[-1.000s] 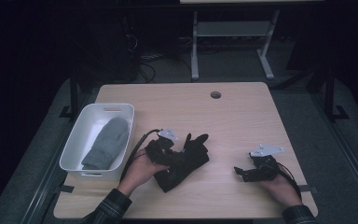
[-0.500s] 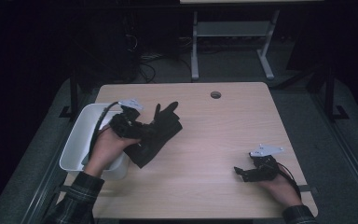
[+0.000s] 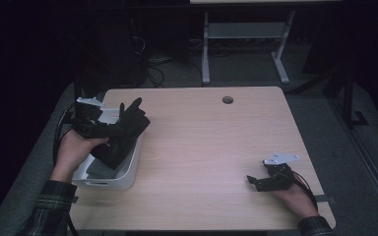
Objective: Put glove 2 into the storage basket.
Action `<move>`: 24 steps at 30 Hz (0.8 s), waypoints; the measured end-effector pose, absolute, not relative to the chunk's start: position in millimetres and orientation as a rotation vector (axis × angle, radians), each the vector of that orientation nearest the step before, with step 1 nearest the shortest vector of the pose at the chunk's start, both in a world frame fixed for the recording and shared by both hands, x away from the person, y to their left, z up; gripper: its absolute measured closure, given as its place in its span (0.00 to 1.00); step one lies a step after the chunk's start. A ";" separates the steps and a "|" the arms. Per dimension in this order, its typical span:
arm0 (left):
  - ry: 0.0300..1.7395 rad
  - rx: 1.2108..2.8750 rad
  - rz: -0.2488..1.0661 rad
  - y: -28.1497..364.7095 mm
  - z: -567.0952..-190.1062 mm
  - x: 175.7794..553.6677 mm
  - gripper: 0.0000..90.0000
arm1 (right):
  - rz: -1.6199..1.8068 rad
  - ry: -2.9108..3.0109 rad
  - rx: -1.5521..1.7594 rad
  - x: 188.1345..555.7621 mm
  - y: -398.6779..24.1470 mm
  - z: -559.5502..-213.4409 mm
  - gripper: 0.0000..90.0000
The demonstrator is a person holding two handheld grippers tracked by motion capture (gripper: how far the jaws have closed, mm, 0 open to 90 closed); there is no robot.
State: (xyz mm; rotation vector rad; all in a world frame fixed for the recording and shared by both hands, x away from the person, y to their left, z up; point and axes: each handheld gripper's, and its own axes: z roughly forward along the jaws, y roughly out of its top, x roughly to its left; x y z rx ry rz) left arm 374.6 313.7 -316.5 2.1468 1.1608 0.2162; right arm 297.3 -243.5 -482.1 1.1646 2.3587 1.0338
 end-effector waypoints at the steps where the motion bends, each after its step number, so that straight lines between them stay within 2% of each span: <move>1: 1.183 2.145 0.209 319.0 -318.9 375.7 0.78 | 1.034 2.358 1.164 297.4 -243.5 -482.1 0.15; 6: 1.262 2.135 0.197 337.2 -332.5 377.3 0.78 | 1.034 2.359 1.166 297.3 -243.5 -482.1 0.15; 11: 1.309 2.176 0.169 338.0 -350.5 380.7 0.77 | 1.035 2.358 1.165 297.5 -243.3 -482.2 0.15; 14: 1.323 2.187 0.177 337.4 -359.5 383.2 0.73 | 1.035 2.358 1.164 297.5 -243.3 -482.2 0.15; 20: 1.339 2.180 0.237 338.0 -363.1 385.2 0.43 | 1.035 2.358 1.164 297.5 -243.3 -482.2 0.15; 24: 1.288 2.146 0.288 330.3 -351.5 380.2 0.32 | 1.035 2.358 1.165 297.5 -243.3 -482.2 0.15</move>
